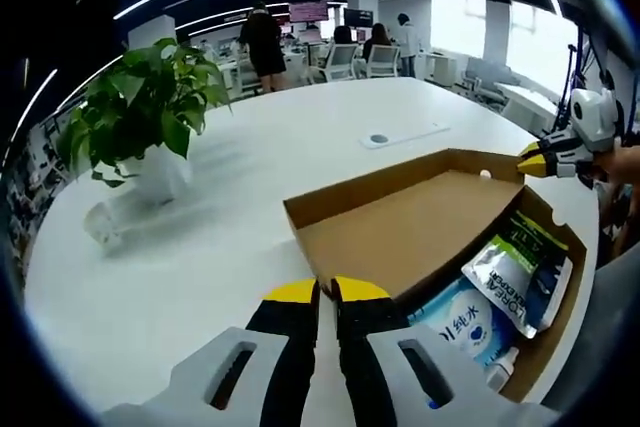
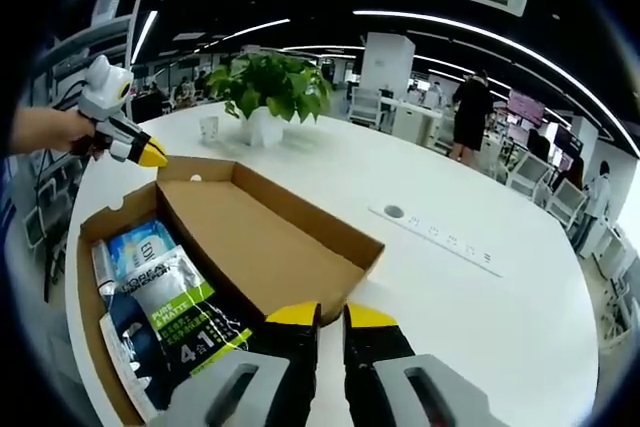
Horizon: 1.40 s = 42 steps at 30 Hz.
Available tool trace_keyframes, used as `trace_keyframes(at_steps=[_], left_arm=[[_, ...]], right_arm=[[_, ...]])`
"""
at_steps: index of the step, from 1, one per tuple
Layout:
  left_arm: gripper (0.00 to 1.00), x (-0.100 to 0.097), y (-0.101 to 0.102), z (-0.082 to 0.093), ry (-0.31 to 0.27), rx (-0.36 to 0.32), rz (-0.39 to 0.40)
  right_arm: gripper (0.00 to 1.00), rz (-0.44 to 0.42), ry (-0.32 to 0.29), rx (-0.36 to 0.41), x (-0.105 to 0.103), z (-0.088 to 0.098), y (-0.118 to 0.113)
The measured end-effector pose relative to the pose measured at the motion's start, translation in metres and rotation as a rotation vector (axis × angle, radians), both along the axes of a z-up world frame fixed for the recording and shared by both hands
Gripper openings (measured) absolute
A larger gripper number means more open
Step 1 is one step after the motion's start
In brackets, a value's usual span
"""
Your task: Operate the shoe box by opening the lid, removing the specified soft item, and placing it in the target area until the item is outside and the box remains undamaged.
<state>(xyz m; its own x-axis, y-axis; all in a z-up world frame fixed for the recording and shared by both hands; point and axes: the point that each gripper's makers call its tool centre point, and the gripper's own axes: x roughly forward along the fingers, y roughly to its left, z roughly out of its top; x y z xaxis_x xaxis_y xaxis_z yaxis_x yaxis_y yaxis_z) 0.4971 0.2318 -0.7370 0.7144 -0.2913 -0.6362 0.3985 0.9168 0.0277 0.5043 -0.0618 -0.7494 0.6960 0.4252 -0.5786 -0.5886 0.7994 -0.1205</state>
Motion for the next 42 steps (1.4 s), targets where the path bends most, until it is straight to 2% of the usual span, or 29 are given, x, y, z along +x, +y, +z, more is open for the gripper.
trace_keyframes(at_steps=[14,24,31,42], left_arm=[[0.11,-0.017,-0.002,0.011,-0.026,0.014,-0.013],[0.13,-0.035,-0.021,0.021,-0.041,-0.004,-0.048],[0.17,-0.051,-0.040,0.019,-0.027,-0.019,-0.089],[0.23,-0.077,-0.067,0.004,0.033,-0.058,-0.144]], right_arm=[[0.22,0.041,-0.017,-0.004,-0.022,0.009,0.001],[0.32,0.084,-0.034,-0.004,-0.044,0.015,-0.001],[0.38,0.138,-0.052,-0.011,-0.064,0.020,0.002],[0.51,0.225,-0.064,-0.038,-0.094,0.024,0.008]])
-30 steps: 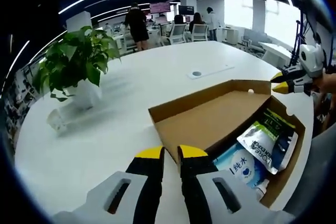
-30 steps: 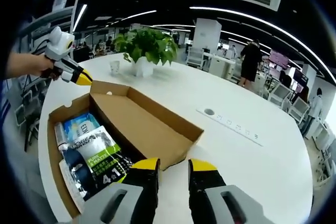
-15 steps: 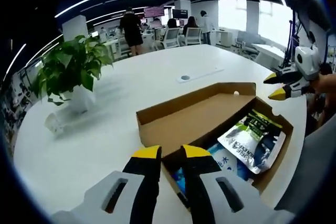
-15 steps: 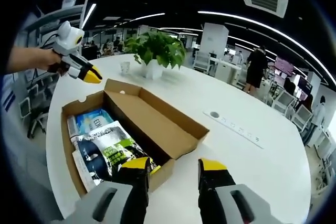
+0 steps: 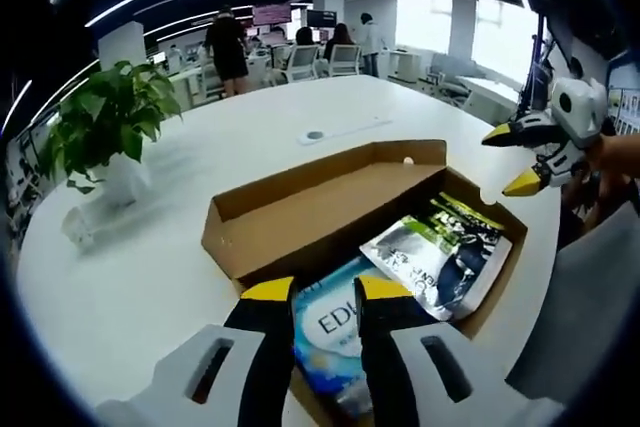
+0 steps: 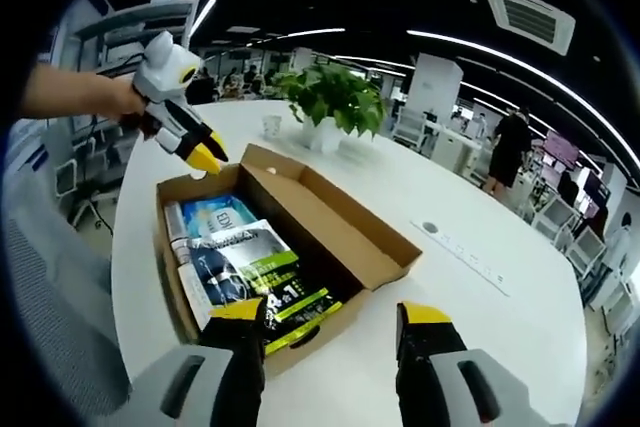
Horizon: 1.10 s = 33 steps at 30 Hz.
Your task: Operate the shoe box by opening the lid, removing the specified soft item, and placing it in the target area until the item is outside and the box remains undamaged.
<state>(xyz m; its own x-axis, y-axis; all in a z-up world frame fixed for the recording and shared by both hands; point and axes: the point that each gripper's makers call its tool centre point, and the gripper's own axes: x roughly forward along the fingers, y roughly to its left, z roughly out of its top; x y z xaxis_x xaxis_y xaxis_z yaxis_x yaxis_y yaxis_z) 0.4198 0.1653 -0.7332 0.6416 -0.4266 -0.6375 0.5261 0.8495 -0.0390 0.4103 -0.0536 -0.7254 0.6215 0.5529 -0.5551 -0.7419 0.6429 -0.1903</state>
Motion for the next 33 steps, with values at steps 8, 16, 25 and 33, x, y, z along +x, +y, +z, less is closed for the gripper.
trace_keyframes(at_steps=[8,16,25,33], left_arm=[[0.27,-0.014,-0.018,-0.012,0.049,-0.035,-0.035],[0.32,-0.025,-0.033,-0.026,0.116,-0.087,-0.054],[0.34,-0.028,-0.047,-0.043,0.229,-0.199,-0.029],[0.38,-0.033,-0.059,-0.055,0.297,-0.225,-0.019]], right_arm=[[0.57,0.038,-0.004,-0.010,-0.016,0.003,0.003],[0.65,0.086,-0.017,-0.026,-0.034,0.001,0.008],[0.70,0.123,-0.030,-0.037,-0.049,0.001,0.010],[0.72,0.163,-0.066,-0.019,-0.058,0.009,0.013]])
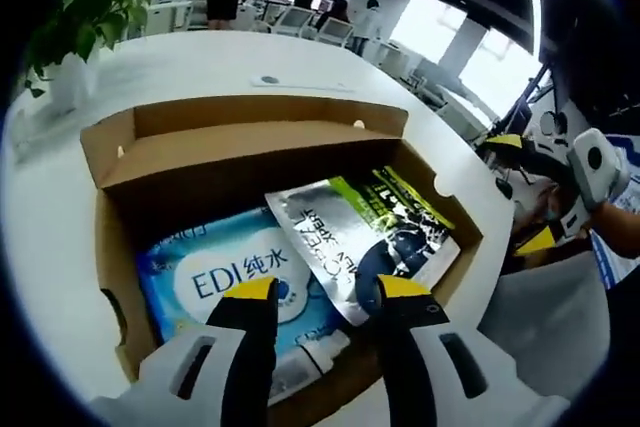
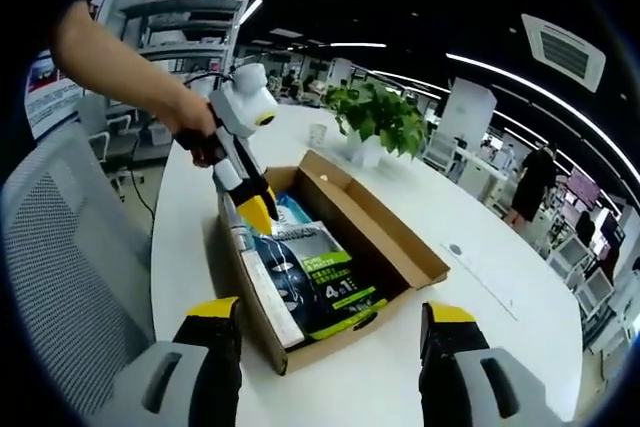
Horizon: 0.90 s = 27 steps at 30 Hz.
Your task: Operate the shoe box by opening the lid, removing the specified soft item, and placing it in the target area until the item is outside and the box remains undamaged.
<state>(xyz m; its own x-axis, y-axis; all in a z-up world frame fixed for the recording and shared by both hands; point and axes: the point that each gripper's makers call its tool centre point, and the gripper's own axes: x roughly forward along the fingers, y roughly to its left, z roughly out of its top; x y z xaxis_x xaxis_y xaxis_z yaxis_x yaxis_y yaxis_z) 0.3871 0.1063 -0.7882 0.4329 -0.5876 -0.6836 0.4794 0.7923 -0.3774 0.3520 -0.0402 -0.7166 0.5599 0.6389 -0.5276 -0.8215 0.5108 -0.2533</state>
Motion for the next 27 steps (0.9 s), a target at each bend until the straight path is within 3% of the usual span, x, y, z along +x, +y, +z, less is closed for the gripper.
trace_keyframes(at_steps=[7,12,19,23,27], left_arm=[[0.36,0.001,-0.012,-0.008,0.044,-0.029,-0.003],[0.28,0.007,-0.021,-0.004,0.077,-0.146,0.068],[0.15,0.015,-0.016,-0.007,0.101,-0.235,0.160],[0.05,0.017,-0.014,-0.006,0.079,-0.229,0.160],[0.02,0.017,-0.015,-0.001,0.071,-0.233,0.158]], right_arm=[[0.72,-0.003,-0.001,0.008,-0.002,-0.001,-0.002],[0.71,-0.007,0.004,0.010,-0.004,-0.004,-0.004],[0.71,-0.015,0.013,0.013,-0.005,-0.007,-0.006],[0.71,-0.015,0.018,0.015,-0.005,-0.009,-0.004],[0.70,-0.010,0.023,0.014,-0.005,-0.012,-0.001]])
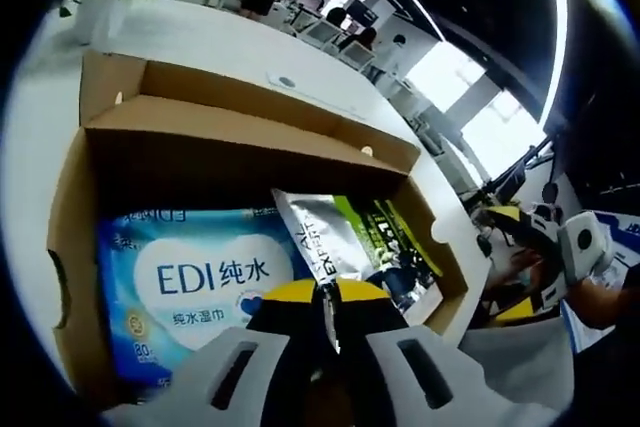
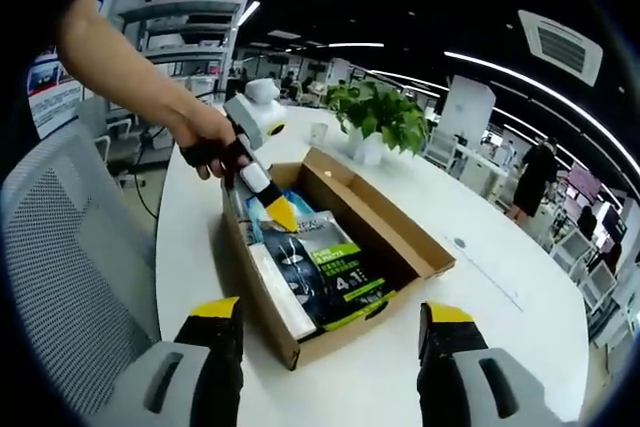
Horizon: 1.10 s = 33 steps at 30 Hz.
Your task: Operate the shoe box by opening the lid, removing the specified soft item, and placing it in the target area until the item is outside and the box remains undamaged.
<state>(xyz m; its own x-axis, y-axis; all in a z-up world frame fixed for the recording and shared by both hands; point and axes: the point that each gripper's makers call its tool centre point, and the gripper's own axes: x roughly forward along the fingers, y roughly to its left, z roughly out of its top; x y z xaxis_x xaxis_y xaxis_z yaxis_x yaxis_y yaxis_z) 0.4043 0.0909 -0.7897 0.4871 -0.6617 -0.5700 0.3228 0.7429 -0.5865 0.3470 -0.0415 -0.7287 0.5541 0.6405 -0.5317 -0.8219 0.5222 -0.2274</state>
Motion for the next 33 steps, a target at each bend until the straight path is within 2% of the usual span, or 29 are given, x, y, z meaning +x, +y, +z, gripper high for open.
trace_keyframes(at_steps=[7,15,24,33], left_arm=[[0.00,0.002,-0.001,0.010,0.005,-0.036,0.017],[0.00,-0.004,-0.009,0.031,0.000,-0.069,0.023],[0.00,-0.008,-0.016,0.049,-0.016,-0.054,0.005],[0.00,-0.008,-0.024,0.067,-0.026,-0.034,-0.002]], right_arm=[[0.70,0.005,0.001,0.003,0.003,-0.001,0.005],[0.67,0.009,-0.007,0.006,0.007,-0.003,0.012],[0.63,0.019,-0.021,0.023,0.011,0.000,0.022],[0.60,0.007,-0.002,0.020,0.016,-0.007,0.029]])
